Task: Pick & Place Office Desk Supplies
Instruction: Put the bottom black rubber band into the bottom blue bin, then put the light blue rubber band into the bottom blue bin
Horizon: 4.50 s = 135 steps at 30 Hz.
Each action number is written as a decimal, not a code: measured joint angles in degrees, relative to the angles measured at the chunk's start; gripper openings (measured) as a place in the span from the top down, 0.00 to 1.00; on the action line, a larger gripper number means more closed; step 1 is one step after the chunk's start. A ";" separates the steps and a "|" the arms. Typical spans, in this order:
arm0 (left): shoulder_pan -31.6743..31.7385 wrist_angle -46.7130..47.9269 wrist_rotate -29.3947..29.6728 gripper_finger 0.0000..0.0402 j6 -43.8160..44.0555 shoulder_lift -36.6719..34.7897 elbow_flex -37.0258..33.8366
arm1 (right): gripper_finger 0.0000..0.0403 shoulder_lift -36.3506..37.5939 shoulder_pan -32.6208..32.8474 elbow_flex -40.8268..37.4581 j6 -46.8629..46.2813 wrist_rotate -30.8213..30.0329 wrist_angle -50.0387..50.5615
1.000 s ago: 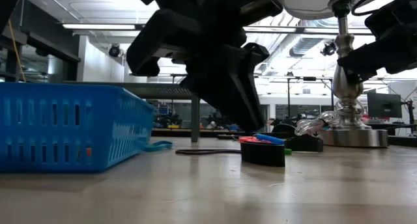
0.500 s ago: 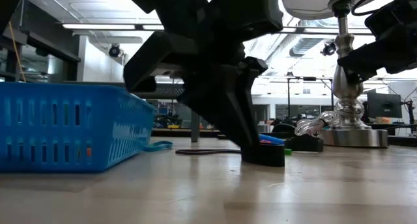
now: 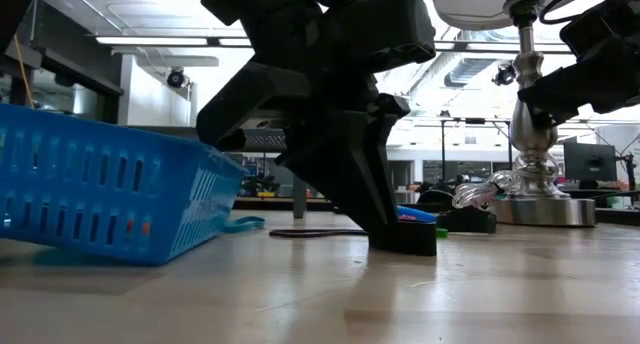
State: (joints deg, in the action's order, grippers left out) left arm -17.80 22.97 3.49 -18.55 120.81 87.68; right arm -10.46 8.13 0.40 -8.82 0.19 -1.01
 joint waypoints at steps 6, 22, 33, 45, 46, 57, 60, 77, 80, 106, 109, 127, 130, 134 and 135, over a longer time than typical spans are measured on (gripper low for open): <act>0.02 -0.01 0.00 0.85 0.17 0.02 0.00 | 0.75 0.00 0.01 0.00 0.00 0.00 -0.01; 0.05 0.17 0.04 0.98 0.57 0.02 0.00 | 0.75 0.00 0.01 -0.01 0.02 0.00 -0.01; -0.22 0.21 0.02 1.00 1.07 0.00 0.00 | 0.75 0.00 0.00 -0.01 0.02 0.00 -0.01; -1.58 2.28 0.09 1.00 1.54 -3.57 -0.04 | 0.75 -0.01 0.01 -0.01 0.01 0.00 -0.02; -1.60 2.44 0.14 1.00 1.47 -4.32 -0.04 | 0.75 0.00 0.01 -0.01 0.01 0.00 -0.03; -3.23 4.32 5.30 1.00 3.72 -6.01 0.02 | 0.75 0.00 0.00 -0.01 0.01 0.00 -0.02; -3.87 8.27 7.71 1.00 8.70 -7.97 -0.07 | 0.75 0.00 0.00 -0.01 0.01 0.00 -0.03; -13.67 33.63 16.58 1.00 49.57 -16.39 -0.39 | 0.75 0.00 -0.01 0.00 0.02 0.00 -0.01; -14.54 33.71 16.83 1.00 51.41 -16.39 -0.42 | 0.75 0.00 0.01 -0.02 0.01 0.00 -0.01; -13.57 27.97 16.46 0.99 63.23 -16.30 -10.69 | 0.75 0.00 -0.01 -0.02 0.00 0.00 -0.03; -13.35 27.99 16.20 0.95 63.21 -16.28 -10.69 | 0.75 0.00 0.01 0.00 0.00 0.00 -0.03; -12.82 28.05 16.25 0.87 62.03 -17.00 -10.69 | 0.75 0.00 0.01 -0.01 0.01 0.00 -0.03; -12.14 27.95 16.76 0.87 58.95 -20.51 -10.66 | 0.75 0.00 0.00 -0.01 0.01 0.00 -0.03; -9.92 27.34 17.77 0.87 53.91 -24.92 -10.62 | 0.75 0.00 0.01 -0.01 0.02 0.01 -0.03; -9.29 27.17 17.81 0.87 52.77 -25.65 -10.62 | 0.75 0.00 0.00 -0.01 0.01 0.00 -0.03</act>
State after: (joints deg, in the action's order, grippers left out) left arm -27.09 50.14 21.30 34.22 95.16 77.06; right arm -10.46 8.14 0.39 -8.80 0.19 -1.04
